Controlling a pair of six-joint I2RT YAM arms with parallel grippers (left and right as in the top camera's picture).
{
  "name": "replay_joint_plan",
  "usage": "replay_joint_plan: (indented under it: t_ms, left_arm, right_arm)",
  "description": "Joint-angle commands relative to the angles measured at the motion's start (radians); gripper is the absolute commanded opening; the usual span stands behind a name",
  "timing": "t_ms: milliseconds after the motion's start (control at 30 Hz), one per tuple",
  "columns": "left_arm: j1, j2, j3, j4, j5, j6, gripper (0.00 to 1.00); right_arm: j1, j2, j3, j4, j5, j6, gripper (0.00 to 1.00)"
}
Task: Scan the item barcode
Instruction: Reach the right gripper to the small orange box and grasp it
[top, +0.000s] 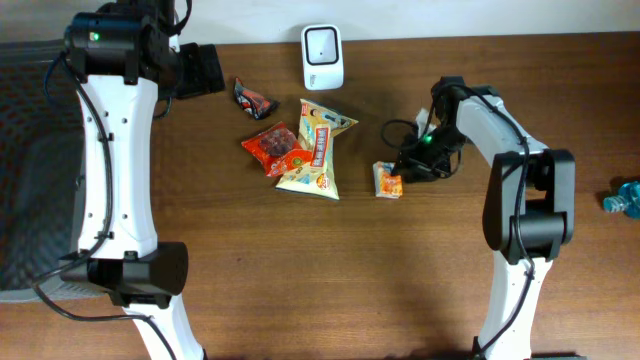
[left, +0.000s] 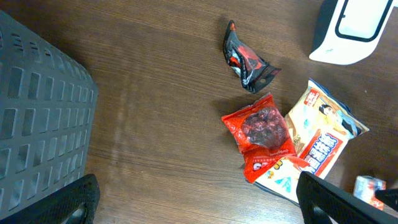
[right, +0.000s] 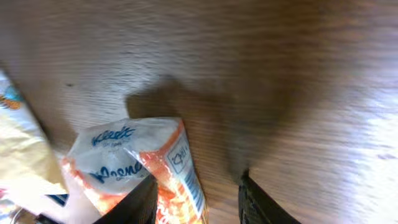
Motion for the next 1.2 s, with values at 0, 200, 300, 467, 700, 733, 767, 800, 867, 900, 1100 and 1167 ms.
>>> replay_joint_plan:
  t_ms: [0,200,300,467,700,733,767,800,867,900,1100,1167]
  left_arm:
    - [0.0,0.001,0.0,-0.001,0.007,-0.006,0.99]
    - [0.0,0.001,0.0,-0.001,0.007,-0.006,0.99]
    - [0.0,0.001,0.0,-0.001,0.007,-0.006,0.99]
    - [0.0,0.001,0.0,-0.001,0.007,-0.006,0.99]
    - [0.0,0.001,0.0,-0.001,0.007,-0.006,0.99]
    - [0.0,0.001,0.0,-0.001,0.007,-0.006,0.99]
    - [0.0,0.001,0.0,-0.001,0.007,-0.006,0.99]
    - [0.0,0.001,0.0,-0.001,0.007,-0.006,0.99]
    - [0.0,0.001,0.0,-0.001,0.007,-0.006,0.99]
    - [0.0,0.001,0.0,-0.001,0.007,-0.006,0.99]
    - [0.0,0.001,0.0,-0.001,0.007,-0.006,0.99]
    - [0.0,0.001,0.0,-0.001,0.007,-0.006,0.99]
  right_arm:
    - [-0.002,-0.03,0.053,-0.032,0.112,0.019,0.4]
    - [0.086,-0.222,0.06,-0.089,0.233,0.023,0.49]
    - [0.218,-0.209,0.05,-0.09,0.375,0.048,0.61]
    - [0.368,-0.126,0.03,-0.06,0.769,0.404,0.6]
    - [0.379,-0.045,-0.029,0.079,0.771,0.453,0.48]
    - [0.379,-0.031,-0.042,0.098,0.768,0.453,0.46]
    - [0.379,-0.026,-0.049,0.104,0.768,0.453,0.4]
    - [0.379,-0.024,-0.057,0.107,0.769,0.453,0.29]
    - [0.371,-0.031,-0.04,0.085,0.715,0.453,0.08]
    - [0.365,-0.036,-0.025,0.071,0.689,0.452,0.07]
    - [0.244,-0.108,0.095,0.098,0.017,0.148,0.06]
    - [0.204,-0.094,0.067,0.137,-0.183,0.07,0.07]
